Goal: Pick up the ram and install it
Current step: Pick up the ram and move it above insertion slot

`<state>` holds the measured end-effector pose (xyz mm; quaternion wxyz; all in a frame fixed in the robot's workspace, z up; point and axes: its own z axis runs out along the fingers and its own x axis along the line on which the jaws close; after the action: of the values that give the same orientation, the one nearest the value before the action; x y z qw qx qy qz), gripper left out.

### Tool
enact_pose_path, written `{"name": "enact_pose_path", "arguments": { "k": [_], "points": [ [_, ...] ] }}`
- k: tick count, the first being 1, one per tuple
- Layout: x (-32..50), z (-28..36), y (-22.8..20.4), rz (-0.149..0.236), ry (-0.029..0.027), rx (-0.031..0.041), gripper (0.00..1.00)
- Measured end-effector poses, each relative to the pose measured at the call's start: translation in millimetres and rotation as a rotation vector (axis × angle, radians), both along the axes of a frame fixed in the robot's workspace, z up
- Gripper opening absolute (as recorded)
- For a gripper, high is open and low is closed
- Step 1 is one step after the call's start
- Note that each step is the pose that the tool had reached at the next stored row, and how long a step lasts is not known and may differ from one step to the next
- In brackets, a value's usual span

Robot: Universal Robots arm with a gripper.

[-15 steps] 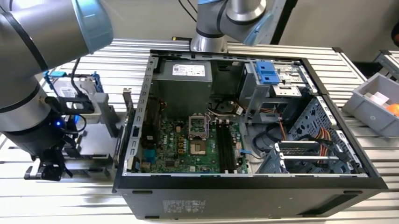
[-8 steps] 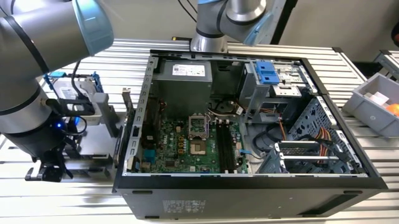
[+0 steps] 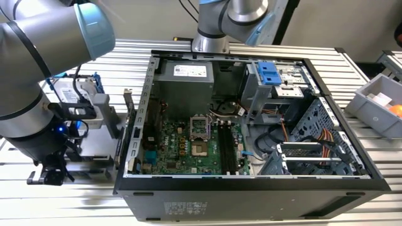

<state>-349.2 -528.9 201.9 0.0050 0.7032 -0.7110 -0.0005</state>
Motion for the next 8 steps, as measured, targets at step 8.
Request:
{"name": "enact_pose_path", "arguments": {
  "k": [8],
  "points": [
    [-0.3, -6.5, 0.0, -0.001, 0.0001, -0.0021, 1.0]
  ]
}}
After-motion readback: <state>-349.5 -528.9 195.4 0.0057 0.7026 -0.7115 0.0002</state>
